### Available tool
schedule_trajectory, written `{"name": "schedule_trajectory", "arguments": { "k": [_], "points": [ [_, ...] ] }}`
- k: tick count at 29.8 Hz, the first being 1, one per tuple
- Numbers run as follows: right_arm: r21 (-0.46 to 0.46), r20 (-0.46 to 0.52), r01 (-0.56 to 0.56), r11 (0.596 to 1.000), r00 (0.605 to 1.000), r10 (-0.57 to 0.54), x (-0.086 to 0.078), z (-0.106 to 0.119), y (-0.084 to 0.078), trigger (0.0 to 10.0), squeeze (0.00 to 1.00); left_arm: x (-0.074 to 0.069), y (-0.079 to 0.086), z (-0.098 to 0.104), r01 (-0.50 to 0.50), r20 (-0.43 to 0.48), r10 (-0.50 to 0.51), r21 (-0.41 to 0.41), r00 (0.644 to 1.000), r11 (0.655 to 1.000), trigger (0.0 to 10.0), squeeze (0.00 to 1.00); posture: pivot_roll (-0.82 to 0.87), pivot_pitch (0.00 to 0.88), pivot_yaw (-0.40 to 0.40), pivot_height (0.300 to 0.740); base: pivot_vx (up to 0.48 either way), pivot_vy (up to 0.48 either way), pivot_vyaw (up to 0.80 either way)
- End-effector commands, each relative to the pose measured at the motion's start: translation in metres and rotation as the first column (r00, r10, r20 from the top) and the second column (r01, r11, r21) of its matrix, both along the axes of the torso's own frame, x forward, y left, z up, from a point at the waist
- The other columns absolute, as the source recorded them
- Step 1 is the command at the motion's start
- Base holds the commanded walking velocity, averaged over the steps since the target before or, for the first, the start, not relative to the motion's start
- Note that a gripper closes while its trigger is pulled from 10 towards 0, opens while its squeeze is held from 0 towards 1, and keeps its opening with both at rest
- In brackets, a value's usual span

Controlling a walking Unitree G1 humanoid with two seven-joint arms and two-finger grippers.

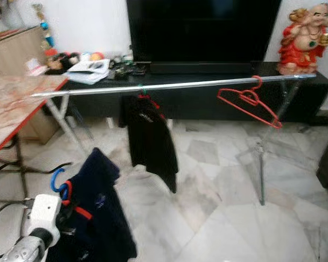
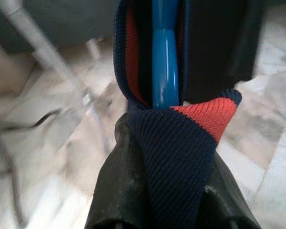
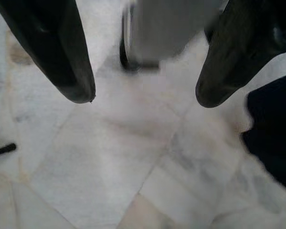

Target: Hang hanger

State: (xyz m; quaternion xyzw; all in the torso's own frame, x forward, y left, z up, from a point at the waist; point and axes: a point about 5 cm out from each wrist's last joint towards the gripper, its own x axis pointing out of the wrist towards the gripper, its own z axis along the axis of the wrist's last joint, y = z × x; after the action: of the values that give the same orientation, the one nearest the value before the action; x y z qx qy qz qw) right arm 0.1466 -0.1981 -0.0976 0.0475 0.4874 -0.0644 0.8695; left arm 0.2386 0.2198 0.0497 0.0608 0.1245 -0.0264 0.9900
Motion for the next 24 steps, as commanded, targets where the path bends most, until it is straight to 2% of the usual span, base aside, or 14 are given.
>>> {"name": "schedule_trajectory", "arguments": {
  "k": [1,8,18,21,24],
  "points": [
    [-0.016,-0.015,0.007,1.000,1.000,-0.008,-0.0033,-0.0004,-0.0063,10.0,0.00,0.0030,-0.0079,0.0049,0.035,0.027,-0.035,-0.007,0.999,0.999,10.0,0.00,-0.07,0.000,0.057,0.740,0.442,0.000,0.00],
    [-0.019,0.004,-0.008,1.000,1.000,0.008,0.0026,0.0017,-0.0051,10.0,0.00,0.0035,-0.0111,0.0043,0.048,0.022,-0.048,-0.009,0.999,0.999,10.0,0.00,-0.08,0.000,0.056,0.740,0.441,0.000,0.00],
    [-0.023,-0.010,-0.044,0.999,0.999,0.044,-0.0012,0.0001,-0.0034,10.0,0.00,0.0045,-0.0139,0.0054,0.061,0.016,-0.061,-0.004,0.998,0.998,10.0,0.00,-0.08,0.028,0.056,0.740,0.436,0.000,0.00],
    [-0.022,-0.012,-0.043,0.999,0.999,0.043,-0.0025,-0.0004,-0.0035,10.0,0.00,0.0043,-0.0121,0.0048,0.054,0.009,-0.054,0.006,0.999,0.999,10.0,0.00,-0.07,0.039,0.055,0.740,0.343,0.000,0.00],
    [-0.024,-0.016,-0.044,0.999,0.999,0.044,-0.0038,-0.0007,-0.0043,10.0,0.00,0.0037,-0.0110,0.0036,0.047,0.003,-0.047,0.006,0.999,0.999,10.0,0.00,-0.07,0.047,0.054,0.740,0.000,0.000,0.00]
  ]
}}
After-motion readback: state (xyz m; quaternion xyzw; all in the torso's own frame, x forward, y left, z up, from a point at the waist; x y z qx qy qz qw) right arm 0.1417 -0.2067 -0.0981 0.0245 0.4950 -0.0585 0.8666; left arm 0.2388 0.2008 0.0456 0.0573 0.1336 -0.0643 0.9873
